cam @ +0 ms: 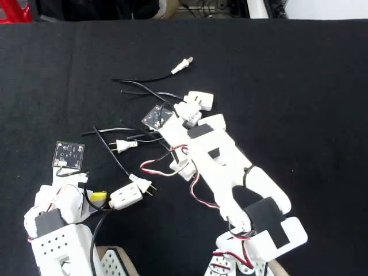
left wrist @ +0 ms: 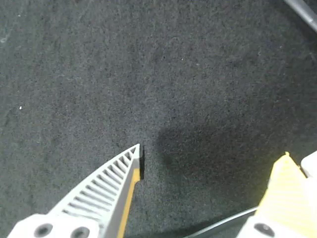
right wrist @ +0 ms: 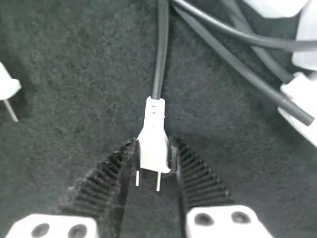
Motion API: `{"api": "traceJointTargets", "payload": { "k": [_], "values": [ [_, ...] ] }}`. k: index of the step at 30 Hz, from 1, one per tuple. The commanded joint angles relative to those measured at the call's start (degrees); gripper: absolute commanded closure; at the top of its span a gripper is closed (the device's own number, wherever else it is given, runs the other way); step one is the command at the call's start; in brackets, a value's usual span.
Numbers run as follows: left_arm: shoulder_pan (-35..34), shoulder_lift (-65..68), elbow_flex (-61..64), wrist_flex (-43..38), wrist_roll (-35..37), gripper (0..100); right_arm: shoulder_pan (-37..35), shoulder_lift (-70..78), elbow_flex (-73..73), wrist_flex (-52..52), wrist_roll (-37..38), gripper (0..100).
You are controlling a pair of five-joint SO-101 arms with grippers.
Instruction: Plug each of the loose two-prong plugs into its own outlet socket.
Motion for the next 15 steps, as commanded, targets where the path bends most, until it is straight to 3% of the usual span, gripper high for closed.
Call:
{"api": "traceJointTargets", "payload": {
  "k": [1,12,15],
  "values": [
    [0.7,-0.2,-0.4,-1.1,-0.5,60,-2.4,1.2,1.7,1.3,-2.2,89.9],
    [0.7,-0.2,-0.4,-1.1,-0.5,60,-6.0,1.2,2.9,1.2,-2.5,89.9],
    [0.7,-0.2,-0.4,-1.1,-0.5,60,-5.8,2.2,2.6,0.9,-4.7,85.9]
  ]
}}
